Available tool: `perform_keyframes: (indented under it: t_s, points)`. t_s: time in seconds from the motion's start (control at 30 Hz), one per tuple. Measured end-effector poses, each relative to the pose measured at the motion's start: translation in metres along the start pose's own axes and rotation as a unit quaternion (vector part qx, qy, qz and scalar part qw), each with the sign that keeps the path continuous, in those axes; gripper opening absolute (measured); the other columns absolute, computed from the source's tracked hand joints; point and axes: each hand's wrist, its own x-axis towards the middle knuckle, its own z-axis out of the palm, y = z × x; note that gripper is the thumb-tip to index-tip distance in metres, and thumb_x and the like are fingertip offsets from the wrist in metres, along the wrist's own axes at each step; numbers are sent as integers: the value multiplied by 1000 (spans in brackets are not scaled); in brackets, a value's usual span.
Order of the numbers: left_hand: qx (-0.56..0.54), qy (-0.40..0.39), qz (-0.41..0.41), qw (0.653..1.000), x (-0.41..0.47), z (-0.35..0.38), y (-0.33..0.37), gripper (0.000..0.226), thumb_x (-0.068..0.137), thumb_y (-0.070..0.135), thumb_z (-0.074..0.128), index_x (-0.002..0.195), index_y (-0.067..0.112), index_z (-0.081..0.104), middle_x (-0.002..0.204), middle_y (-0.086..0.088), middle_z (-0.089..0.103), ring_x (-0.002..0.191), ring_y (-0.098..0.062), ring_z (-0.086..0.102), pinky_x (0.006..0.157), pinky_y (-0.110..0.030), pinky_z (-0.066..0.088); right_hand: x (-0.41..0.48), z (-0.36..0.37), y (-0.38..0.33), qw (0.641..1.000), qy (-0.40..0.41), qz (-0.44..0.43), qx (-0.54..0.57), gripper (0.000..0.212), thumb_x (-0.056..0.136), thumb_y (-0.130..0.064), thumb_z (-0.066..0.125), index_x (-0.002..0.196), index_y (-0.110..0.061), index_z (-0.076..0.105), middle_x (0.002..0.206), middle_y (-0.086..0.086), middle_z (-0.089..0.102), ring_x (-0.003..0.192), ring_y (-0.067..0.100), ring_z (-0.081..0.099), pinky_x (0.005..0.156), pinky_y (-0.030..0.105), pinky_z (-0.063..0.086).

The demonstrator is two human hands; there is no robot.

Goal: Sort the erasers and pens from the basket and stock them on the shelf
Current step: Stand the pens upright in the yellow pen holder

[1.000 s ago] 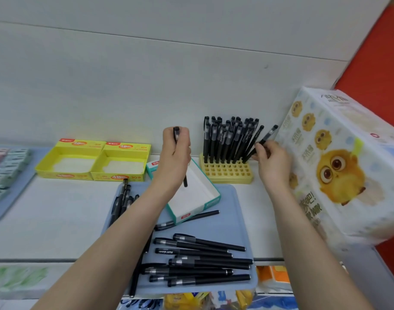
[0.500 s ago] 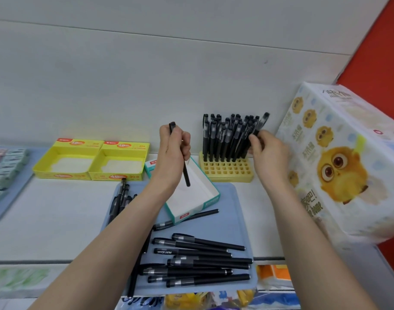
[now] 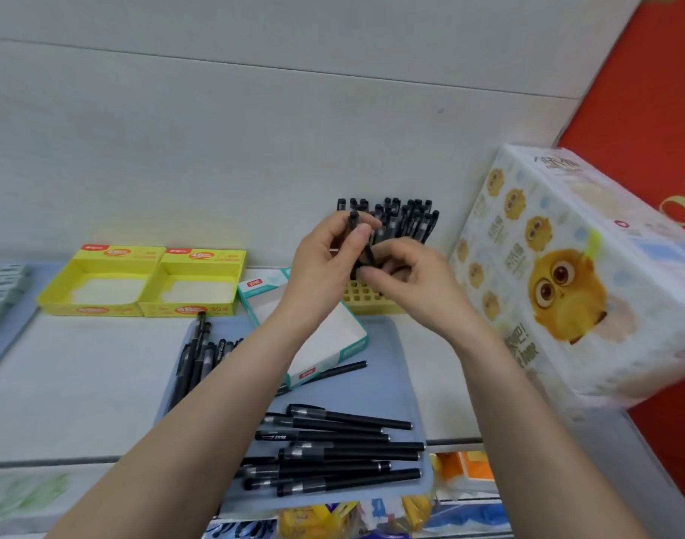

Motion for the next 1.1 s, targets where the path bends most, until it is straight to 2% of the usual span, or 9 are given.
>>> perform_keyframes:
  t_s: [0.1,0.3,0.53,0.67,0.77,0.87,0.97,1.03,1.1]
  points:
    - [19,-20,13,1000,4,4,-2,18,95,12,57,110,17,67,92,5,63,79,4,55,75,-12,43,2,-2,6,1000,7,-9,7,5,87,-21,71,88,-16,71,77,-2,67,70,14,61,63,28,47]
    - [225,16,75,971,11,-4,-31,57,83,9,69,133,28,51,123,2,46,115,-13,49,100,-35,45,12,-20,49,958,245,113,-99,11,96,-24,58,100,-17,66,83,-6,66,78,16,65,67,29,48]
    - [259,14,31,965,37,-13,-41,60,84,13,70,137,29,47,131,0,43,117,-17,50,103,-41,44,36,2,65,963,144,141,-177,16,97,-18,55,85,-7,55,77,7,62,69,23,56,57,30,31]
    - [269,-9,19,963,44,-15,-46,54,87,14,66,137,27,48,134,0,46,115,-16,53,99,-41,48,41,-2,71,964,93,161,-188,16,95,-20,59,84,-8,57,79,11,67,76,29,64,65,33,46]
    - [264,-13,19,964,42,-19,-45,56,88,13,66,138,25,46,132,-1,48,110,-13,54,96,-34,49,38,-4,65,952,94,178,-231,18,95,-27,60,98,-8,60,93,11,69,86,30,64,70,33,45]
    - [284,-8,23,958,29,-39,-46,55,89,11,64,139,22,45,131,-1,49,106,-9,52,94,-24,46,17,-8,47,949,123,112,-267,9,91,-17,62,98,-21,57,96,1,62,84,22,60,71,34,47]
    - [320,-1,39,947,10,-71,-48,44,89,11,63,130,23,55,123,4,51,109,-11,53,97,-32,46,-6,-1,19,971,-100,-16,-216,24,83,-10,66,92,-32,63,100,-10,53,87,8,55,71,22,43]
    - [332,13,41,942,-3,-90,-49,39,87,9,65,123,23,60,116,7,51,108,-12,54,97,-36,47,-13,12,10,946,-265,-24,-186,26,79,-19,74,100,-34,69,106,-11,50,94,5,51,77,20,43]
    - [332,30,31,942,-18,-106,-49,37,86,7,65,120,23,63,113,7,52,106,-13,55,95,-34,48,-14,28,10,938,-279,-31,-204,18,76,-28,78,93,-32,72,99,-8,55,88,6,53,74,24,44]
